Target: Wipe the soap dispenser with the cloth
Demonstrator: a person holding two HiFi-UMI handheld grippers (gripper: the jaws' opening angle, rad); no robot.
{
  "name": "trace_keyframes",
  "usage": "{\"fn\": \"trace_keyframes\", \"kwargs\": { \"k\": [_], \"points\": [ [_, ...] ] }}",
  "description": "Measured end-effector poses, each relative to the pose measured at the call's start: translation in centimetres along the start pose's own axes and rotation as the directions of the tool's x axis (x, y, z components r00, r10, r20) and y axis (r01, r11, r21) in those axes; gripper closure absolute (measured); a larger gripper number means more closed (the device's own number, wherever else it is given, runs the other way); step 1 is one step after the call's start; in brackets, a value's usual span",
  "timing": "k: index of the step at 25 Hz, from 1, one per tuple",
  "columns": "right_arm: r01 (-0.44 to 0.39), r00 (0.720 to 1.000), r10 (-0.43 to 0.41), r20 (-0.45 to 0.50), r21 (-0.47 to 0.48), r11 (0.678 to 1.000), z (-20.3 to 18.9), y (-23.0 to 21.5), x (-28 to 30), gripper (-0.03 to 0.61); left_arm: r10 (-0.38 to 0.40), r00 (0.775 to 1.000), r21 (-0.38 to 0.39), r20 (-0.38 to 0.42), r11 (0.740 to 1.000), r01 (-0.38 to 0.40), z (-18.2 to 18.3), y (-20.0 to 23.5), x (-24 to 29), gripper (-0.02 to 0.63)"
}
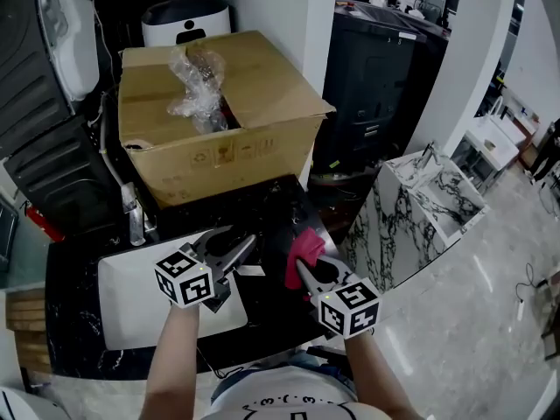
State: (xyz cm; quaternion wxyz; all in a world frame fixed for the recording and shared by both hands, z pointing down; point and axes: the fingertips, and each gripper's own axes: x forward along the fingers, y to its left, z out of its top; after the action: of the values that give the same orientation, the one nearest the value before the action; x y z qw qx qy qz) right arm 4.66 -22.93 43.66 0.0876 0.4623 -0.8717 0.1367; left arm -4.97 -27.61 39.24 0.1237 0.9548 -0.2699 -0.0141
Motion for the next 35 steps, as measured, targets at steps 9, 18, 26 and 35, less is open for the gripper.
{"fn": "trace_keyframes", "kwargs": {
  "k": [9, 18, 26, 35],
  "points": [
    [-0.253, 0.966, 0.255, 0.042, -0.050, 0.966, 2.8, 6.6, 2.3, 0.526, -0.002, 0.997, -0.013, 0.074, 1.000, 0.003, 0.5, -0.2, -1.3, 0.502],
    [-0.226, 0.965, 0.217, -0.145, -0.045, 0.973, -2.6, 5.5, 3.2, 0.526, 0.024, 0.988, -0.034, 0.150, 0.999, -0.019, 2.1, 0.0, -2.6, 0.503],
    [-0.221, 0.973, 0.224, -0.057, 0.060, 0.974, -0.9, 5.3, 2.3, 0.526, 0.004, 0.989, -0.028, 0.149, 1.000, 0.000, 2.5, -0.7, -3.4, 0.502],
    [-0.333, 0.935, 0.305, 0.182, 0.150, 0.931, 7.0, 5.8, 2.5, 0.525, -0.060, 0.991, 0.034, 0.122, 0.998, 0.056, 2.6, -2.8, -3.6, 0.503]
  ]
}}
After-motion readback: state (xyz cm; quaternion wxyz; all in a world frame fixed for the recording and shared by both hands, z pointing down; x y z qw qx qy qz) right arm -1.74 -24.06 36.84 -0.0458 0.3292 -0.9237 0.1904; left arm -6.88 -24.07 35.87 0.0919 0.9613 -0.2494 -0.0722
